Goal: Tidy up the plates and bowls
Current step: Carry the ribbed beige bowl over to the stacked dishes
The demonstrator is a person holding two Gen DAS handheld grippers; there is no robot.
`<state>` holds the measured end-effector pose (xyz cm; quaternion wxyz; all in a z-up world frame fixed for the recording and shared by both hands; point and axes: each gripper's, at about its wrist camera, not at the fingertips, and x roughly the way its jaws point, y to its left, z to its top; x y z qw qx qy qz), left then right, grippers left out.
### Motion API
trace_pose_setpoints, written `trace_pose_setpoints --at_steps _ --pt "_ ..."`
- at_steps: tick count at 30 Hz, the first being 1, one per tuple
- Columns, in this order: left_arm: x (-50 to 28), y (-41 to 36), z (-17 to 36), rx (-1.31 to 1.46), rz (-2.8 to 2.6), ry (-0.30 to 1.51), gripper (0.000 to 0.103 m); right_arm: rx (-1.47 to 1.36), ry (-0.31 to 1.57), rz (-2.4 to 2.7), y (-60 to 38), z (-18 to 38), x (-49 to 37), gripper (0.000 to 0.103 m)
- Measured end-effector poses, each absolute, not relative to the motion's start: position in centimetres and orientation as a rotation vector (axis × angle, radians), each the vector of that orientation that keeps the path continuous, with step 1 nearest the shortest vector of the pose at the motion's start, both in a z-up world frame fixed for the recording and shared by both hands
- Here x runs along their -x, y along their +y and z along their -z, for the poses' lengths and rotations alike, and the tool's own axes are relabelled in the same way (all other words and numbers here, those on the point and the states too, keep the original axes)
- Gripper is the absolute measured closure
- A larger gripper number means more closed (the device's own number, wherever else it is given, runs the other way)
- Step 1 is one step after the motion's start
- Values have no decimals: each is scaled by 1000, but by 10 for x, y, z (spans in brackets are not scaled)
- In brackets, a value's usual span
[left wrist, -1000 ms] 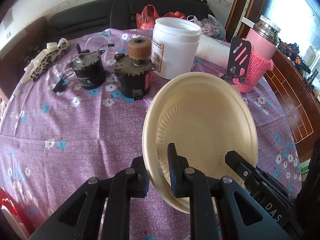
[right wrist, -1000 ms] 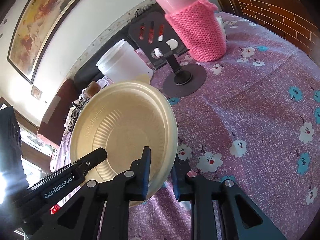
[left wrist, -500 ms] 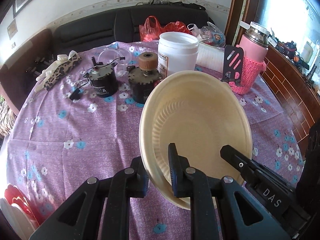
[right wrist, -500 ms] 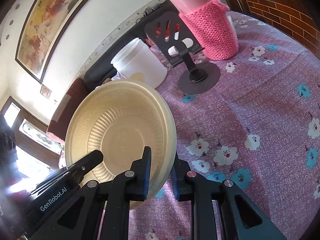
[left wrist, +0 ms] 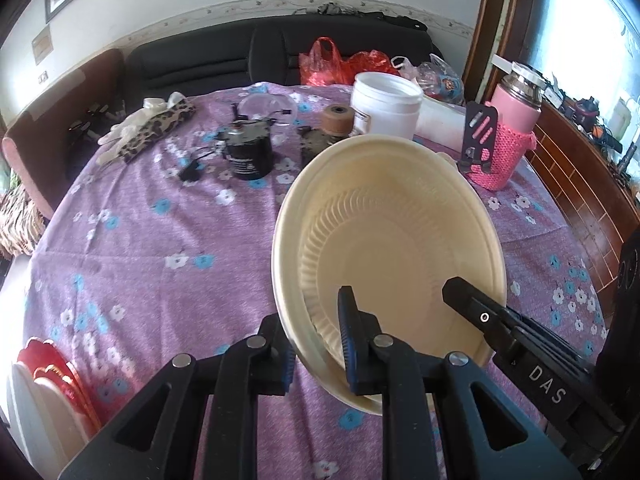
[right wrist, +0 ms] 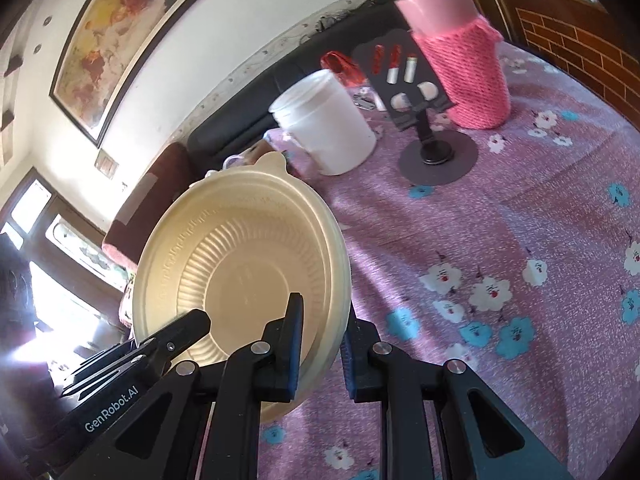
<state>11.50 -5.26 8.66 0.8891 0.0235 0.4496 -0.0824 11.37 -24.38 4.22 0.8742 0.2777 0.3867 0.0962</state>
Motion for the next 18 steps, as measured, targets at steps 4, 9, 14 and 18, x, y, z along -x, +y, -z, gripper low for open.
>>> trace_pose_setpoints --at_steps 4,9,14,18 --pt "-105 -38 -94 -42 144 917 85 -552 808 -217 -225 -48 -114 84" --pt "-91 -24 -100 -6 147 912 85 -531 793 -221 -211 -60 -102 84" --pt "-72 -28 -102 -29 162 893 85 -522 810 -211 -211 -58 -85 84" --pt "-59 -33 -98 -42 179 889 85 -528 820 -195 -218 -55 -70 84"
